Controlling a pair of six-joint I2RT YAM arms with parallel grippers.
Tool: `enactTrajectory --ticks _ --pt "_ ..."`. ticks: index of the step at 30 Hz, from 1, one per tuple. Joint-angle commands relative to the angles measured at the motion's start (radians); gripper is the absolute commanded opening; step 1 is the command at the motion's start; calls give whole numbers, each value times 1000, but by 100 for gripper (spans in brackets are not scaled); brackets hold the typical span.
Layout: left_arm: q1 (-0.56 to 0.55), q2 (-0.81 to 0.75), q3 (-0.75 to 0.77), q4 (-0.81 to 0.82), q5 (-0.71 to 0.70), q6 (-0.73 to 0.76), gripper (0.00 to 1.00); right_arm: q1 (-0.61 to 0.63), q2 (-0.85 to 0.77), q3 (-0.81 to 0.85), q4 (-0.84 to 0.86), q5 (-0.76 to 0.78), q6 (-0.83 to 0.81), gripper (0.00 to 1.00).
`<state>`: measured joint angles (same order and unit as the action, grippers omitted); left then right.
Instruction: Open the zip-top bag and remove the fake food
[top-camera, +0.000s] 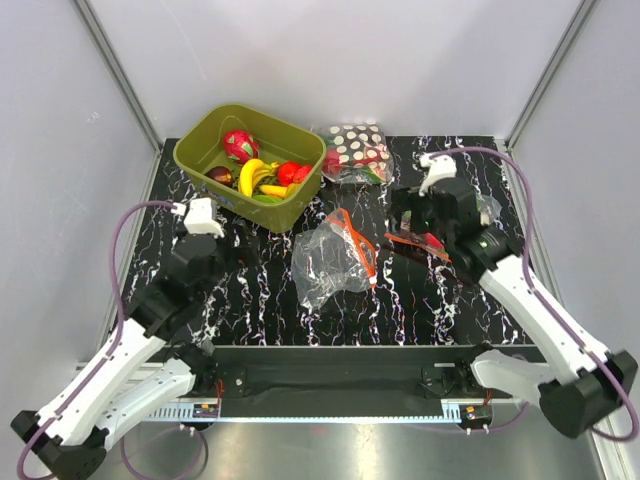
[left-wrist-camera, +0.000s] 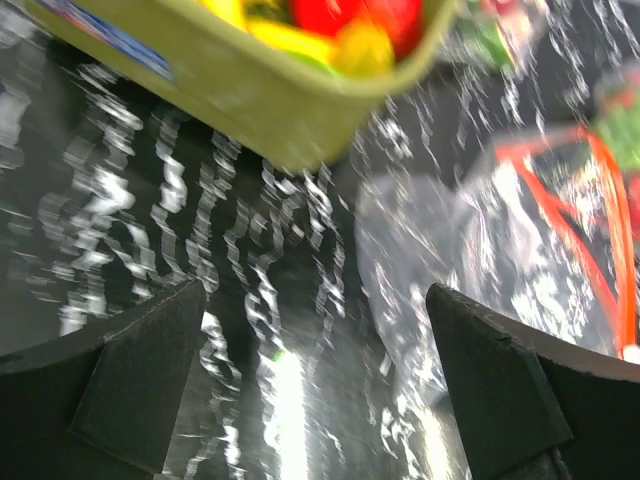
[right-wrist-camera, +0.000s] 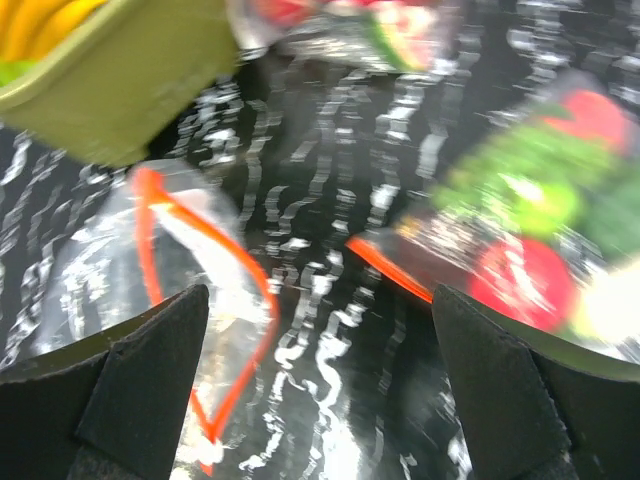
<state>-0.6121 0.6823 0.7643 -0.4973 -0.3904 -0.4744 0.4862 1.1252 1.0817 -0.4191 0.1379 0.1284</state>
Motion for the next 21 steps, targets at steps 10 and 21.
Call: enactTrajectory --ticks 10,21 --pt "3 2 205 -73 -243 203 99 -20 -304 -12 -127 287 85 100" --pt "3 -1 210 -46 -260 253 99 -20 -352 4 -185 381 54 100"
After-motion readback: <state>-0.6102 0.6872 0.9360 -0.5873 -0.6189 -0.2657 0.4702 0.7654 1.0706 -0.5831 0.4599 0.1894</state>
